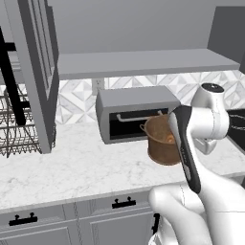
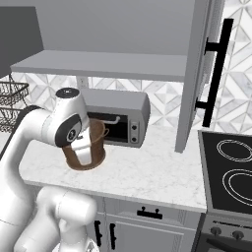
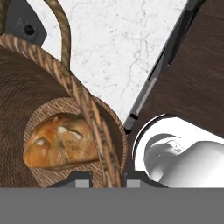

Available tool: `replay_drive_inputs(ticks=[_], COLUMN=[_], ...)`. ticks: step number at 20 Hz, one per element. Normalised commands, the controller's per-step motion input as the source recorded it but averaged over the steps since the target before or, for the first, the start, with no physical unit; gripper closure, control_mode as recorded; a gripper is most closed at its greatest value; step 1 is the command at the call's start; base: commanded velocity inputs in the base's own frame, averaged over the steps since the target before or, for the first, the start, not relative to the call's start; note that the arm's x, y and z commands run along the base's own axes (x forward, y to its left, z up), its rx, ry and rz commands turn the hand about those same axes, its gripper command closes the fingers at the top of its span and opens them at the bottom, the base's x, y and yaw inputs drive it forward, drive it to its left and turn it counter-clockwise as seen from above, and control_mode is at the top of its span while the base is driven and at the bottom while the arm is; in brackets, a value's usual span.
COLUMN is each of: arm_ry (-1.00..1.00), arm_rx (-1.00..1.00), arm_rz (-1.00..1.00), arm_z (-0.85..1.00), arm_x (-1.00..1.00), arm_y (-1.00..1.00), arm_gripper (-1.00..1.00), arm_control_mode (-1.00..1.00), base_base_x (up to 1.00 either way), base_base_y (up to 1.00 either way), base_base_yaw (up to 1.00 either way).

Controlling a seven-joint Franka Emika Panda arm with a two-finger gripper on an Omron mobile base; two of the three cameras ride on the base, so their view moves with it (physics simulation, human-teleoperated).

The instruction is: Open the cabinet, pick up the bread from the cabinet and place it in the basket. Then move the basket to the dining counter.

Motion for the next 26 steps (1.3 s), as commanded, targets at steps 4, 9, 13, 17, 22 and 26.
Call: replay_drive_inputs(ticks=[4,9,13,17,22,26], arm_ry=[0.00,0.00,0.00,0.00,0.00,0.00], arm_rx=[0.00,0.00,0.00,0.00,0.00,0.00], arm_rz=[0.00,0.00,0.00,0.00,0.00,0.00], arm_z=[0.00,0.00,0.00,0.00,0.00,0.00], arm_x=[0.00,0.00,-0.08,-0.12,0.00,0.00], arm_y=[0.00,0.00,0.00,0.00,0.00,0.00], arm_gripper=[1.00,1.00,1.00,1.00,1.00,1.00], arm_control_mode=[-1.00,-1.00,-1.00,1.00,1.00,1.00], base_base_x=[0.00,0.00,0.00,-0.60,-0.99,-1.00], base_base_y=[0.00,0.00,0.00,0.00,0.00,0.00], base_base_yaw=[0.00,0.00,0.00,-0.03,-0.08,-0.15])
